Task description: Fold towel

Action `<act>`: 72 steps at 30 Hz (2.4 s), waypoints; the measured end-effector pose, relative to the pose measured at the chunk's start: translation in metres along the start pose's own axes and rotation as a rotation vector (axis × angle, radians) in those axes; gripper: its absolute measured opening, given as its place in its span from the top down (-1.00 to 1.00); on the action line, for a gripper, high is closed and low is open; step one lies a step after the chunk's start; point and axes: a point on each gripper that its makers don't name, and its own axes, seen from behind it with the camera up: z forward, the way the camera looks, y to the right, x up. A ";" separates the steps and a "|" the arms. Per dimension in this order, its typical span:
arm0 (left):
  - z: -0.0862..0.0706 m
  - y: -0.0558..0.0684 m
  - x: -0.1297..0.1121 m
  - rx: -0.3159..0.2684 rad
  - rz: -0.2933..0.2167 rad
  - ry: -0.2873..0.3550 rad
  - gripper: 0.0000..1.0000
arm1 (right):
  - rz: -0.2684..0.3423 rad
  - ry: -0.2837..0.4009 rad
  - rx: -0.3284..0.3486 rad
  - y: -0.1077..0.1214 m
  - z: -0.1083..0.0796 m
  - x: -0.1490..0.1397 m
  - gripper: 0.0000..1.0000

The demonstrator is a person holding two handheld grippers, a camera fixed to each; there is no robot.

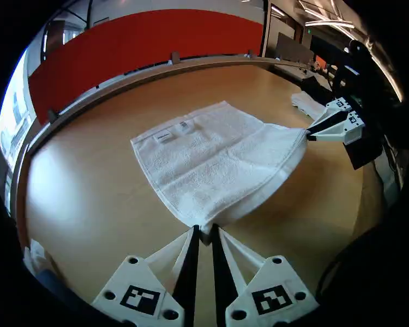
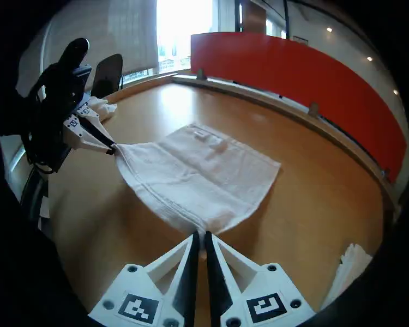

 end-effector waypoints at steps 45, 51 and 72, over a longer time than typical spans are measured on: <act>-0.069 0.016 0.034 -0.010 -0.088 -0.011 0.68 | 0.006 0.070 0.006 -0.012 -0.068 0.063 0.82; -0.075 0.018 0.036 -0.013 -0.086 -0.010 0.69 | 0.003 0.071 0.011 -0.015 -0.075 0.065 0.82; -0.063 0.013 0.036 0.014 -0.116 -0.016 0.69 | -0.010 0.048 0.010 -0.013 -0.064 0.057 0.82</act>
